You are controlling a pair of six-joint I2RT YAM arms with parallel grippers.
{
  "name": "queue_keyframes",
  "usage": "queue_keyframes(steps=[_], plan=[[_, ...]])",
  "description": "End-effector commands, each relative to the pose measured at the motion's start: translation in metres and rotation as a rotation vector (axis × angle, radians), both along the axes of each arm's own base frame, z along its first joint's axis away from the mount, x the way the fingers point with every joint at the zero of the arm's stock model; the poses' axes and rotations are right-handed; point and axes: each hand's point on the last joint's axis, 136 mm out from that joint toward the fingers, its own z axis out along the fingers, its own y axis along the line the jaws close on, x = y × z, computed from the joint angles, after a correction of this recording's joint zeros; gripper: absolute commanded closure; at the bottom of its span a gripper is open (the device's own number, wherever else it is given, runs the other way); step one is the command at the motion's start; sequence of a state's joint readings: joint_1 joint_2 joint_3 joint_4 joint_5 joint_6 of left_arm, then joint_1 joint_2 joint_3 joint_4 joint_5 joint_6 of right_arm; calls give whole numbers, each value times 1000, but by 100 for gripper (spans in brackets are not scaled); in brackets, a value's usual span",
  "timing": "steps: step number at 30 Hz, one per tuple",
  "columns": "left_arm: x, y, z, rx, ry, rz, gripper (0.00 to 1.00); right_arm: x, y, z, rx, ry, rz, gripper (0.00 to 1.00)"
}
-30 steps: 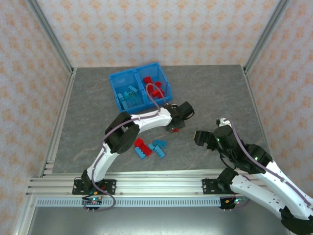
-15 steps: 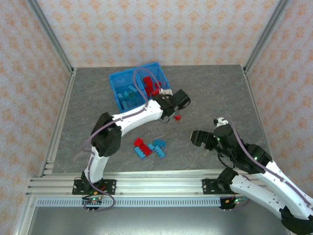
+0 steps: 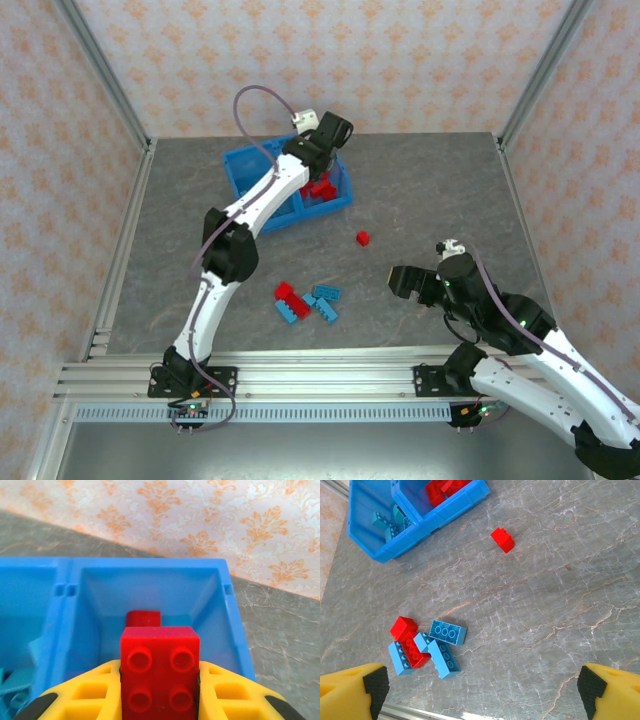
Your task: Sort the legos into containers by color
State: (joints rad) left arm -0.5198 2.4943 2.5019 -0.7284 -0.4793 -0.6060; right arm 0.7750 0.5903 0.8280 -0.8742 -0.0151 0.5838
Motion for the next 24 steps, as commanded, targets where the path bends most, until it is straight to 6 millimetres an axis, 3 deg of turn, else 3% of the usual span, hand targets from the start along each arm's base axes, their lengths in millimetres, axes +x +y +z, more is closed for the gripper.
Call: queue_keyframes(steps=[1,5,8,9,14,18,21,24], plan=[[18,-4,19,91,-86,-20,69,3,-3,2,-6,-7,-26,2],[31,2,22,69,-132,0,62,5,-1,1,-13,2,-22,2],[34,4,31,49,-151,-2,47,6,0,-2,-25,12,-22,2],[31,5,37,46,-150,-3,41,7,0,-2,-29,13,-24,2],[-2,0,79,6,-126,-56,36,13,3,-5,-17,0,-39,2],[-61,-16,129,75,-143,-182,33,23,6,-8,-15,-23,-70,2],[-130,-32,166,115,-213,-335,32,34,8,-11,-64,-43,-70,1],[-205,-44,182,132,-246,-519,30,45,17,-15,-138,-42,-32,1]])
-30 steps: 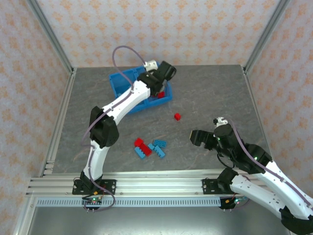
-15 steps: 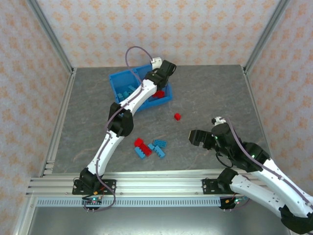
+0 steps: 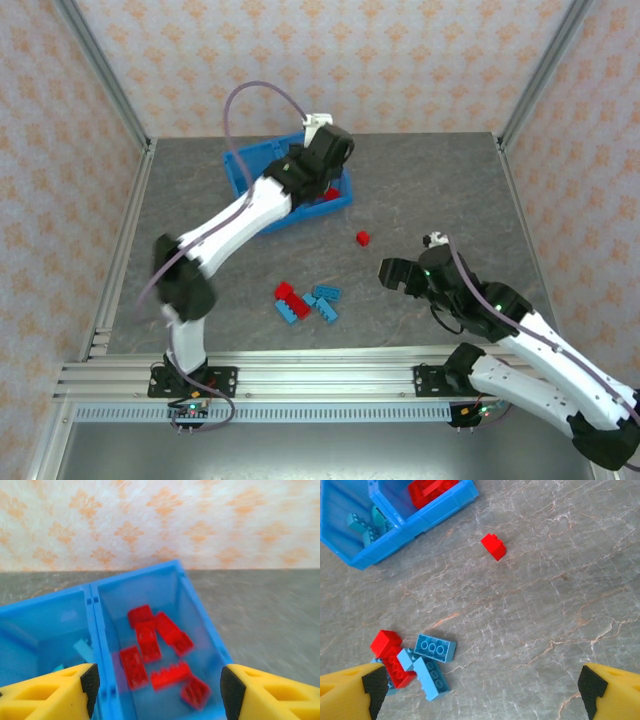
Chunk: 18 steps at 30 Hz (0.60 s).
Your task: Sort the legos into containers by color
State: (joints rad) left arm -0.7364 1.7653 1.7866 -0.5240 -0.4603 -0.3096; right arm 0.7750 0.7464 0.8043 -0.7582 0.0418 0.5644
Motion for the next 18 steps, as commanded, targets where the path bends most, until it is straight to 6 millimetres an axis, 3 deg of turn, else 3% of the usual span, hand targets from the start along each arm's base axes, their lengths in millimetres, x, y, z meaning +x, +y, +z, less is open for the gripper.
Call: queue_keyframes(steps=[1,3,7,8,13,18], plan=[[-73,-5,52,2,-117,-204,29,22,6,3,-82,-49,11,1],[-118,0,59,-3,-124,-313,24,31,14,-1,-137,-34,35,0],[-194,20,49,18,-95,-588,2,52,37,-10,-223,-6,118,1],[-209,27,46,18,-97,-642,0,58,43,-14,-239,-1,140,1],[-250,65,20,75,-119,-745,0,97,58,-41,-318,44,169,1],[-271,67,-25,227,-63,-906,0,144,67,-76,-335,162,172,7]])
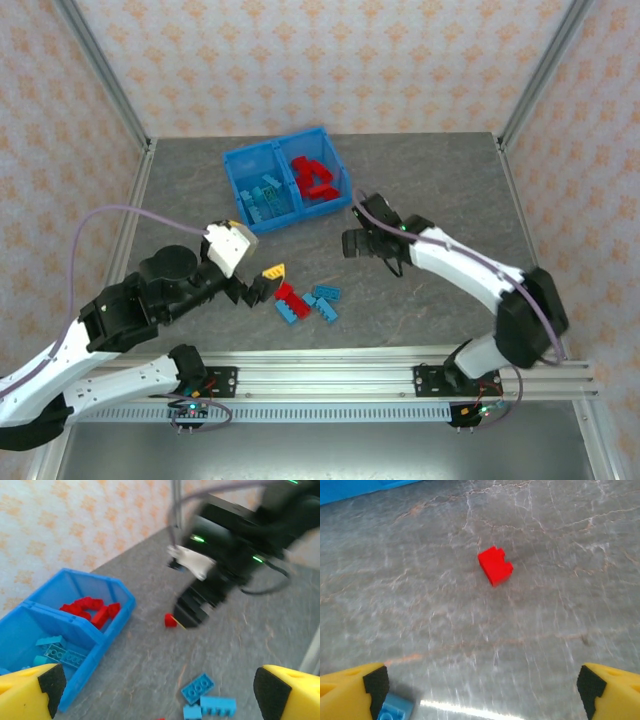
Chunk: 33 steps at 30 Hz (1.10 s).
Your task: Sort the legos into containers by color
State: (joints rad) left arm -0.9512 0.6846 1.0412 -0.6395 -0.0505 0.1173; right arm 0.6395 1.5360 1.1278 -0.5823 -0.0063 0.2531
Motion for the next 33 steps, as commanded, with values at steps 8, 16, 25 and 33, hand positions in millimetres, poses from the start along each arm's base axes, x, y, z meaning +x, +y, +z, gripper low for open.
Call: queue_keyframes(steps=[8,16,25,33], plan=[[-23,-45,-102,357,17,-405,0,70,3,-64,-24,111,18,24],[-8,-19,-137,506,26,-292,1,69,-1,-96,-50,149,49,51],[-8,0,-115,421,-112,-210,0,54,7,-77,72,131,11,79],[-3,14,-106,416,-171,-144,0,40,48,48,279,-117,105,79]])
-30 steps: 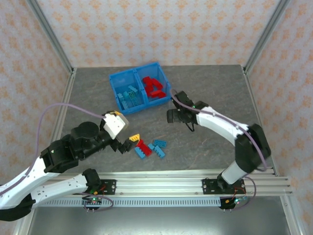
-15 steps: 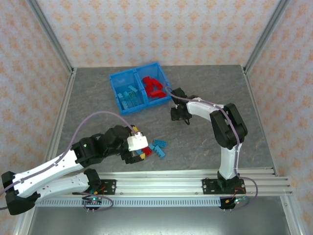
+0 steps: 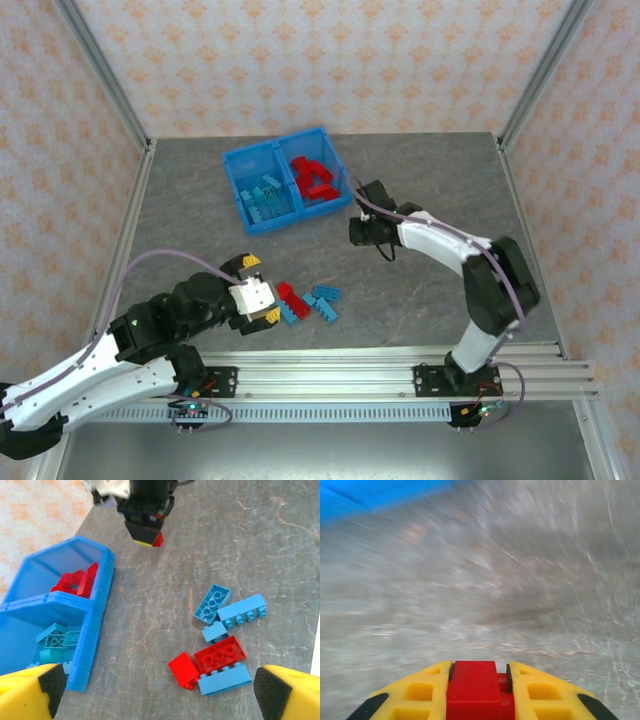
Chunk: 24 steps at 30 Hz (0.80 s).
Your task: Sort the legos into containers by color
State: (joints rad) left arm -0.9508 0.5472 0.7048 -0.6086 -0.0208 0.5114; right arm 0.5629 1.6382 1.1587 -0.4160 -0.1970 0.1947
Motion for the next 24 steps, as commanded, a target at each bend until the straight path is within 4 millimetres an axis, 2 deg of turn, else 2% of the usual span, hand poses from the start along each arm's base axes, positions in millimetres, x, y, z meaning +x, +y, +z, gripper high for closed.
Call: queue_keyframes(steps=[1,4,8,13,16,22,24], plan=[[9,8,4,20,-54,48,0,8,27,72,152,-147,33,79],[13,12,4,35,-56,73,0,26,42,103,195,-212,45,79],[17,17,7,17,-48,107,0,68,63,106,160,-253,54,79],[21,23,18,-75,-65,137,0,130,83,79,76,-276,28,79],[23,26,18,-79,-71,152,1,158,90,57,32,-269,4,79],[25,22,10,-49,-31,142,0,187,95,13,-17,-225,-33,78],[25,20,9,-45,-21,138,1,193,97,7,-17,-222,-42,76]])
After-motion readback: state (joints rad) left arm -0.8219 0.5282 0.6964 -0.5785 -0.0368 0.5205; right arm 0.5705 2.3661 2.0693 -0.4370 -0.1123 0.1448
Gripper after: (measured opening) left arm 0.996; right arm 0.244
